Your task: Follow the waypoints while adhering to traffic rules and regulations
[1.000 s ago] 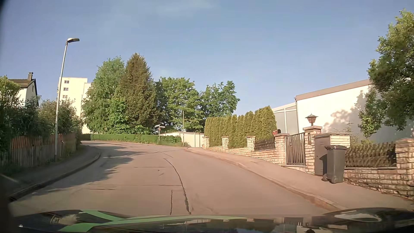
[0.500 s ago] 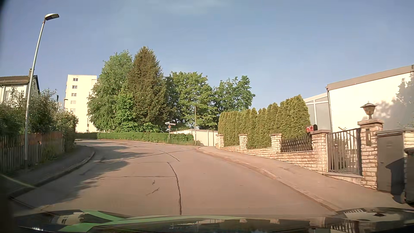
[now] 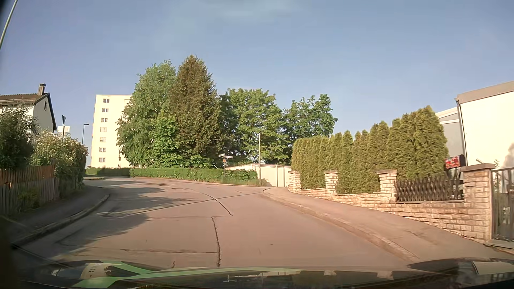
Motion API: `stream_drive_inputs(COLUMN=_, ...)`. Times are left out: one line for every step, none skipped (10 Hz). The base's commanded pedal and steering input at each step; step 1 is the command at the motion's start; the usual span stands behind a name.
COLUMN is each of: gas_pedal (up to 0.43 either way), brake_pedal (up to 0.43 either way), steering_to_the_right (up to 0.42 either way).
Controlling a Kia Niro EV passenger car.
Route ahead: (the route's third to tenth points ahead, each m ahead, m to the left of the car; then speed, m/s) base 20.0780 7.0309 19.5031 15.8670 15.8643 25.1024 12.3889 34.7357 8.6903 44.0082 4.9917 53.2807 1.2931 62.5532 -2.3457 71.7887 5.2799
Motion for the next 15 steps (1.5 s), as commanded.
stream_drive_inputs(gas_pedal=0.11, brake_pedal=0.0, steering_to_the_right=-0.124)
stream_drive_inputs(gas_pedal=0.11, brake_pedal=0.0, steering_to_the_right=-0.127)
stream_drive_inputs(gas_pedal=0.079, brake_pedal=0.0, steering_to_the_right=-0.127)
stream_drive_inputs(gas_pedal=0.059, brake_pedal=0.0, steering_to_the_right=-0.127)
stream_drive_inputs(gas_pedal=0.059, brake_pedal=0.0, steering_to_the_right=-0.127)
stream_drive_inputs(gas_pedal=0.047, brake_pedal=0.0, steering_to_the_right=-0.122)
stream_drive_inputs(gas_pedal=0.047, brake_pedal=0.0, steering_to_the_right=-0.112)
stream_drive_inputs(gas_pedal=0.02, brake_pedal=0.0, steering_to_the_right=-0.099)
stream_drive_inputs(gas_pedal=0.0, brake_pedal=0.0, steering_to_the_right=-0.093)
stream_drive_inputs(gas_pedal=0.0, brake_pedal=0.0, steering_to_the_right=-0.089)
stream_drive_inputs(gas_pedal=0.0, brake_pedal=0.0, steering_to_the_right=-0.087)
stream_drive_inputs(gas_pedal=0.0, brake_pedal=0.0, steering_to_the_right=-0.086)
stream_drive_inputs(gas_pedal=0.0, brake_pedal=0.0, steering_to_the_right=-0.086)
stream_drive_inputs(gas_pedal=0.0, brake_pedal=0.0, steering_to_the_right=-0.086)
stream_drive_inputs(gas_pedal=0.008, brake_pedal=0.0, steering_to_the_right=-0.085)
